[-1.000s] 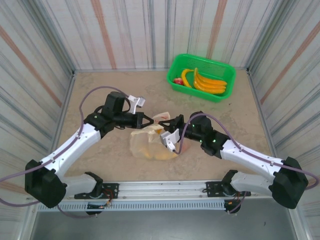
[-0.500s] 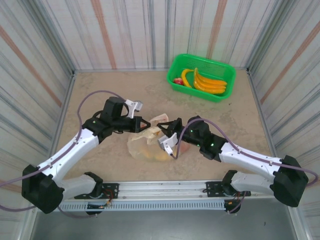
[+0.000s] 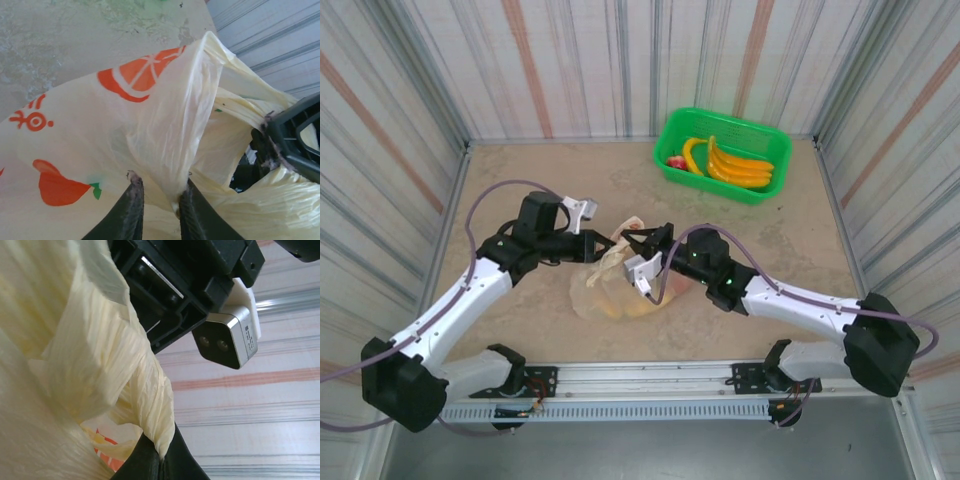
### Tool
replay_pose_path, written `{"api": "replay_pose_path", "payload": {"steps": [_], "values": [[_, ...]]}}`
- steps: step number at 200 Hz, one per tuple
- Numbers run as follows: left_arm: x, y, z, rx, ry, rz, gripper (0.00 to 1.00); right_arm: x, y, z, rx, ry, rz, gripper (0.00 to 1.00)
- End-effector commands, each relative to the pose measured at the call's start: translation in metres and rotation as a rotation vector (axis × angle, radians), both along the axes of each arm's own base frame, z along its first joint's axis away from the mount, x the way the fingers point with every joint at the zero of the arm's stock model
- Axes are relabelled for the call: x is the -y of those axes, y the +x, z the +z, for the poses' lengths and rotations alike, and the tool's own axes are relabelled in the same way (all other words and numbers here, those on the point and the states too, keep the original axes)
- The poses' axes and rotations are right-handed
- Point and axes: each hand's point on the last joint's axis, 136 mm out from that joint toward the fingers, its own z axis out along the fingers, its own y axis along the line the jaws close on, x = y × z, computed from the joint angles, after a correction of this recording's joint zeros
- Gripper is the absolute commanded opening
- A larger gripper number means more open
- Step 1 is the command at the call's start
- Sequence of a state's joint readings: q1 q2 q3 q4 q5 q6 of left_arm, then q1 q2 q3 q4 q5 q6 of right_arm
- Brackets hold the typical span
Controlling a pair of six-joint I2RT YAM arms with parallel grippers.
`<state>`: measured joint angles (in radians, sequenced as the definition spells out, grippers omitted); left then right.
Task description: Place the fake fruits into the plastic bag and tie a complex knot
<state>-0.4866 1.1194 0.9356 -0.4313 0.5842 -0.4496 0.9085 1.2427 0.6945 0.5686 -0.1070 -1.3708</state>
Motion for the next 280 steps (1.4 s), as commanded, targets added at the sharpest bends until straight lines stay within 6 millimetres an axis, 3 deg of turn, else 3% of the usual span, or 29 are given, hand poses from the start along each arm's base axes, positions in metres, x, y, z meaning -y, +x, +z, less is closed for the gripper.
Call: {"api": "replay_pose_path", "payload": {"steps": [1, 31, 50, 82, 112, 141, 167, 180, 188, 230, 253, 280], "values": [[0.001, -0.004, 0.026, 0.04, -0.054, -0.018, 0.24, -0.005, 0.006, 0.055, 0.041, 0.217, 0.013, 0.0], [0.016, -0.011, 0.031, -0.052, -0.163, -0.068, 0.2, -0.008, 0.017, 0.061, 0.006, 0.324, 0.017, 0.0], [0.014, -0.008, 0.033, -0.042, -0.172, -0.039, 0.19, -0.013, 0.021, 0.06, -0.011, 0.359, 0.024, 0.0], [-0.031, 0.011, 0.045, 0.109, -0.045, 0.154, 0.42, -0.015, 0.024, 0.049, -0.049, 0.361, 0.029, 0.0], [-0.068, 0.018, 0.054, 0.224, 0.069, 0.276, 0.52, -0.014, 0.019, 0.041, -0.073, 0.351, 0.048, 0.0], [-0.057, 0.02, 0.062, 0.251, 0.045, 0.215, 0.57, -0.017, 0.018, 0.037, -0.073, 0.341, 0.071, 0.0], [-0.036, 0.012, 0.093, 0.301, -0.064, 0.091, 0.31, -0.02, 0.017, 0.033, -0.07, 0.331, 0.081, 0.0], [-0.022, 0.008, 0.095, 0.255, -0.137, 0.036, 0.17, -0.021, 0.016, 0.029, -0.074, 0.323, 0.086, 0.0], [-0.017, 0.008, 0.09, 0.206, -0.17, 0.025, 0.14, -0.021, 0.015, 0.029, -0.076, 0.32, 0.09, 0.0], [-0.005, 0.023, 0.051, 0.012, -0.163, 0.004, 0.34, -0.021, 0.012, 0.031, -0.074, 0.322, 0.103, 0.0], [-0.004, 0.038, 0.037, 0.01, -0.14, 0.023, 0.37, -0.022, 0.01, 0.03, -0.075, 0.32, 0.107, 0.0], [0.0, 0.052, 0.035, 0.047, -0.147, 0.031, 0.38, -0.023, 0.006, 0.031, -0.081, 0.319, 0.117, 0.0]]}}
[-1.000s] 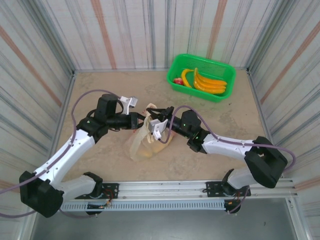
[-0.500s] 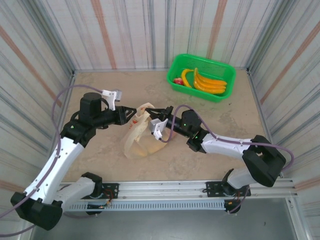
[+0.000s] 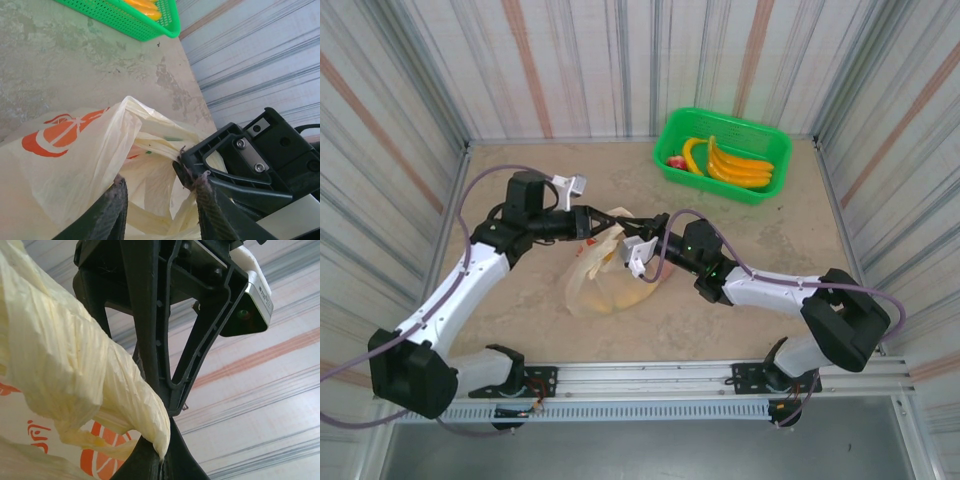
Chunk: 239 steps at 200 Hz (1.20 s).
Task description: Place the fake fruits into the plastic bag and tie a complex knot
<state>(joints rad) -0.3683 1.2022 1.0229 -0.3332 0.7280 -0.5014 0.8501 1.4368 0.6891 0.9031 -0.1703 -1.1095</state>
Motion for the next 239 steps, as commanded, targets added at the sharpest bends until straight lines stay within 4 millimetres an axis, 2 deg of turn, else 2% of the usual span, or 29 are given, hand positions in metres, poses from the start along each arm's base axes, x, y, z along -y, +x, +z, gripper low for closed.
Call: {"api": "replay_pose_path", "payload": {"steps": [1, 49, 98, 121, 184, 203, 239], "values": [[0.004, 0.014, -0.002, 0.032, -0.008, 0.004, 0.38, -0.009, -0.024, 0.033, 0.067, 0.087, 0.097, 0.0], [0.001, 0.027, -0.022, 0.011, 0.022, 0.037, 0.27, -0.008, -0.024, 0.033, 0.048, 0.094, 0.101, 0.0], [-0.017, 0.036, -0.02, 0.017, 0.001, 0.117, 0.23, -0.004, -0.019, 0.033, 0.001, 0.107, 0.1, 0.0], [-0.01, 0.03, -0.021, -0.017, -0.023, 0.063, 0.19, -0.004, -0.017, 0.031, -0.011, 0.096, 0.1, 0.0], [0.004, 0.011, -0.03, -0.127, -0.081, -0.057, 0.19, -0.003, -0.017, 0.033, -0.036, 0.09, 0.114, 0.0], [0.006, 0.006, -0.025, -0.147, -0.094, -0.079, 0.19, -0.003, -0.016, 0.032, -0.043, 0.082, 0.116, 0.0], [0.001, 0.005, 0.0, -0.13, -0.108, -0.072, 0.11, -0.005, -0.014, 0.026, -0.061, 0.056, 0.115, 0.0]]}}
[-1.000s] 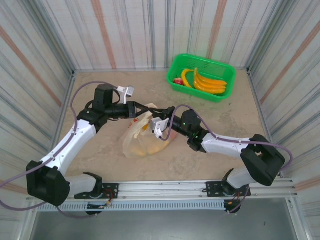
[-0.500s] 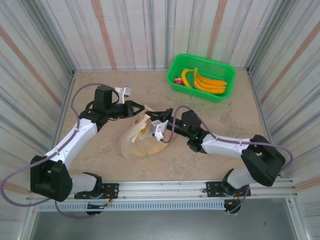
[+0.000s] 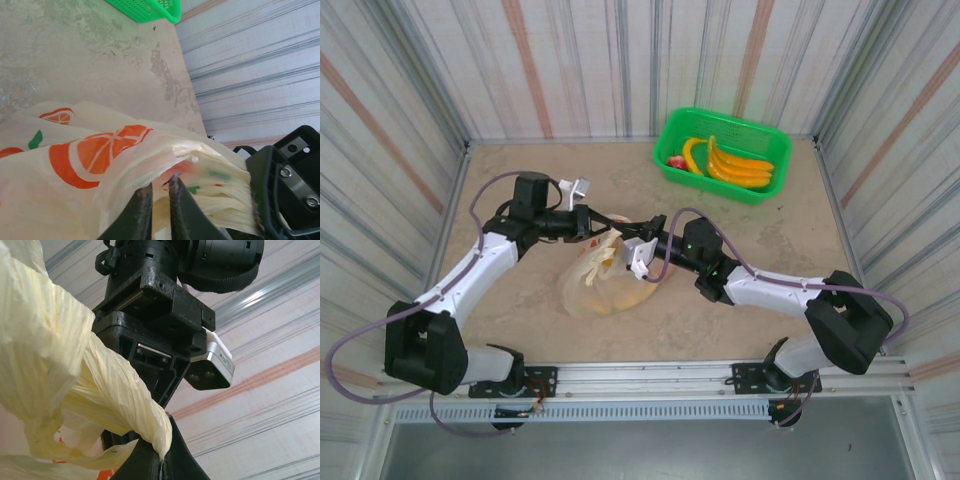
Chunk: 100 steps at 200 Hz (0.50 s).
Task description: Place the fake fruits into the plastic bag and tie a complex knot
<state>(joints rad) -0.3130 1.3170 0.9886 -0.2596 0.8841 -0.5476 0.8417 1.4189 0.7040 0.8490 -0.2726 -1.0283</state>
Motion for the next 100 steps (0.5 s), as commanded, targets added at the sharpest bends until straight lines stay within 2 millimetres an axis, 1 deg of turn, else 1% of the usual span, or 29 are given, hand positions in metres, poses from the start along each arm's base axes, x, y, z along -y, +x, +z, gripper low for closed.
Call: {"api": "replay_pose_path", "payload": {"steps": [1, 23, 35, 47, 64, 81, 100], "values": [[-0.003, -0.005, 0.029, 0.012, -0.034, -0.015, 0.11, 0.001, -0.001, 0.025, 0.018, 0.038, 0.015, 0.0], [-0.012, -0.004, 0.043, 0.033, -0.03, 0.019, 0.09, 0.0, 0.002, 0.021, 0.006, 0.02, 0.01, 0.0], [-0.011, -0.006, 0.047, 0.031, -0.033, 0.006, 0.1, 0.0, 0.002, 0.019, 0.001, 0.017, 0.009, 0.0], [-0.007, -0.01, 0.046, 0.008, -0.05, -0.016, 0.11, 0.0, 0.002, 0.02, 0.0, 0.019, 0.008, 0.0], [-0.003, -0.014, 0.038, -0.032, -0.054, -0.038, 0.11, 0.0, 0.004, 0.021, 0.0, 0.021, 0.005, 0.0], [-0.001, -0.017, 0.024, -0.082, -0.044, -0.051, 0.11, 0.0, 0.003, 0.021, -0.005, 0.022, 0.007, 0.0], [0.007, -0.021, 0.012, -0.138, -0.048, -0.09, 0.1, 0.0, 0.003, 0.021, -0.009, 0.017, 0.01, 0.0]]}}
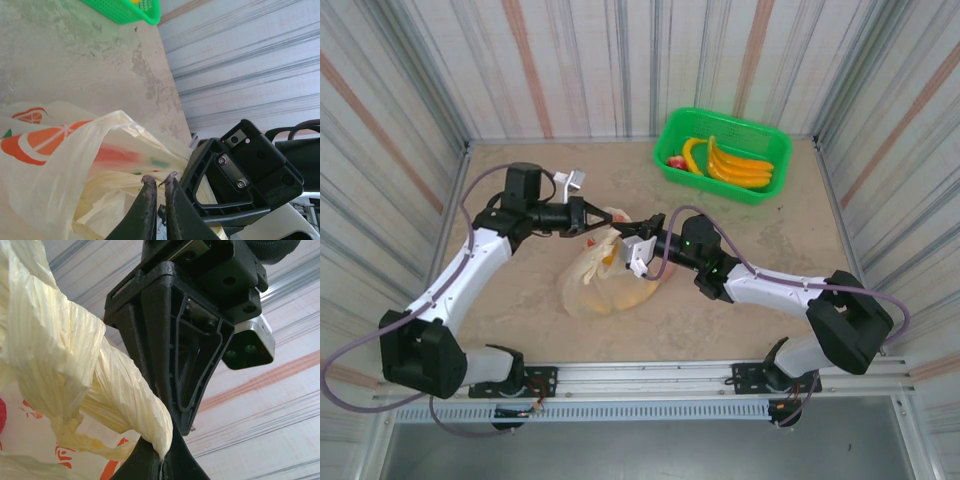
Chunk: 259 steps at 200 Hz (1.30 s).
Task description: Place the fake fruits into the plastic bag and tie a complex knot
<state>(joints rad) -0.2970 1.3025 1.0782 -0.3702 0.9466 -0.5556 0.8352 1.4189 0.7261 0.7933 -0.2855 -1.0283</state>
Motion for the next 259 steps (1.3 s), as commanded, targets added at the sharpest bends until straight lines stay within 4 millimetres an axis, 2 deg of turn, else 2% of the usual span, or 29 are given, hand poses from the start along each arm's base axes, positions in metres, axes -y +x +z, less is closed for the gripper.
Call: {"api": "replay_pose_path", "payload": {"steps": [1, 41, 59, 83, 147, 175, 203, 223, 245, 259], "values": [[0.008, -0.013, -0.019, -0.114, -0.009, -0.062, 0.1, 0.002, 0.001, 0.023, 0.012, 0.041, 0.003, 0.0], [0.012, -0.011, -0.033, -0.133, 0.028, -0.068, 0.15, 0.0, 0.0, 0.023, 0.006, 0.044, 0.01, 0.0], [0.007, -0.01, -0.041, -0.128, 0.103, -0.053, 0.18, 0.0, 0.0, 0.023, 0.007, 0.043, 0.008, 0.0], [0.004, -0.01, -0.043, -0.114, 0.135, -0.049, 0.23, 0.001, 0.0, 0.023, 0.006, 0.04, 0.006, 0.0], [-0.006, -0.013, -0.034, -0.076, 0.112, -0.021, 0.21, 0.001, 0.003, 0.021, 0.004, 0.027, -0.002, 0.0], [-0.005, -0.017, -0.031, -0.067, 0.085, -0.031, 0.17, 0.001, 0.004, 0.021, 0.001, 0.022, -0.004, 0.0], [-0.003, -0.021, -0.031, -0.051, 0.065, -0.053, 0.17, 0.0, 0.004, 0.023, 0.002, 0.025, -0.003, 0.0], [-0.002, -0.024, -0.037, -0.047, 0.089, -0.067, 0.25, -0.001, 0.005, 0.023, -0.003, 0.021, 0.0, 0.0], [-0.002, -0.023, -0.043, -0.039, 0.124, -0.063, 0.44, -0.002, 0.004, 0.023, -0.008, 0.019, 0.008, 0.0], [0.0, -0.02, -0.043, -0.037, 0.127, -0.065, 0.48, -0.002, 0.003, 0.023, -0.011, 0.017, 0.011, 0.0]]}}
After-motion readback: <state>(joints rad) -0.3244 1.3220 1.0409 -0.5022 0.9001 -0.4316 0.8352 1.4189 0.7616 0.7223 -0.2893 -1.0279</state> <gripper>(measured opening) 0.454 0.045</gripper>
